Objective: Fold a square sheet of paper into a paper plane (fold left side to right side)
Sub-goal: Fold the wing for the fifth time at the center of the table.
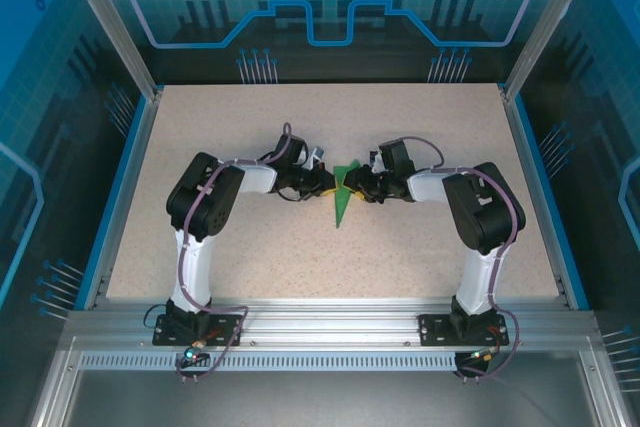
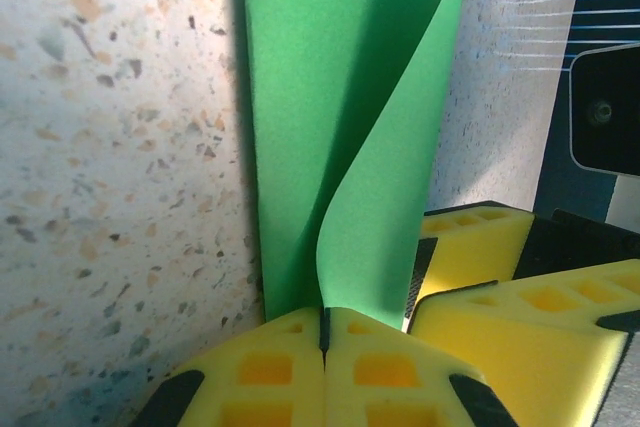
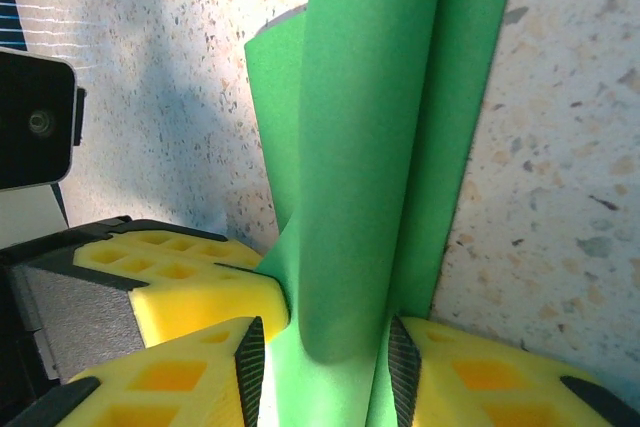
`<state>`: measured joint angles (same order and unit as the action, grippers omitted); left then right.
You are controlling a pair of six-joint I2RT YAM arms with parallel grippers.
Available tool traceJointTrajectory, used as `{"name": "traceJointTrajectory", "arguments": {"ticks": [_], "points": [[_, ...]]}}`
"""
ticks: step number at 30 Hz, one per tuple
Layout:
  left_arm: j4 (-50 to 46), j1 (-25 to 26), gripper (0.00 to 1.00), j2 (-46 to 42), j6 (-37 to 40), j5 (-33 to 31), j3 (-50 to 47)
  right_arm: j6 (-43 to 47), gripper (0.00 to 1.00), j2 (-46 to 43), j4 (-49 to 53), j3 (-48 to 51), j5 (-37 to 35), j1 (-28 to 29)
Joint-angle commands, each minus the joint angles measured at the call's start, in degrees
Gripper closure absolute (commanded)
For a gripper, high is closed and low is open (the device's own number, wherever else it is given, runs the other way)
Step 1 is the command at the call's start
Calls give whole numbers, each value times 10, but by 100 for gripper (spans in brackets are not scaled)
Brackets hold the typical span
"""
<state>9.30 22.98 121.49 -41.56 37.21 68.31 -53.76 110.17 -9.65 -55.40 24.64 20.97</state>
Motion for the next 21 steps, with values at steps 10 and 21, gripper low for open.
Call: {"name": "traceJointTrajectory", "arguments": {"ticks": [10,21], "points": [[-37,-3,97,17,31,-11,28,15,60,44,66,2,-27,11],[-54,-2,97,40,41,-20,44,19,60,45,71,0,-25,11]]}}
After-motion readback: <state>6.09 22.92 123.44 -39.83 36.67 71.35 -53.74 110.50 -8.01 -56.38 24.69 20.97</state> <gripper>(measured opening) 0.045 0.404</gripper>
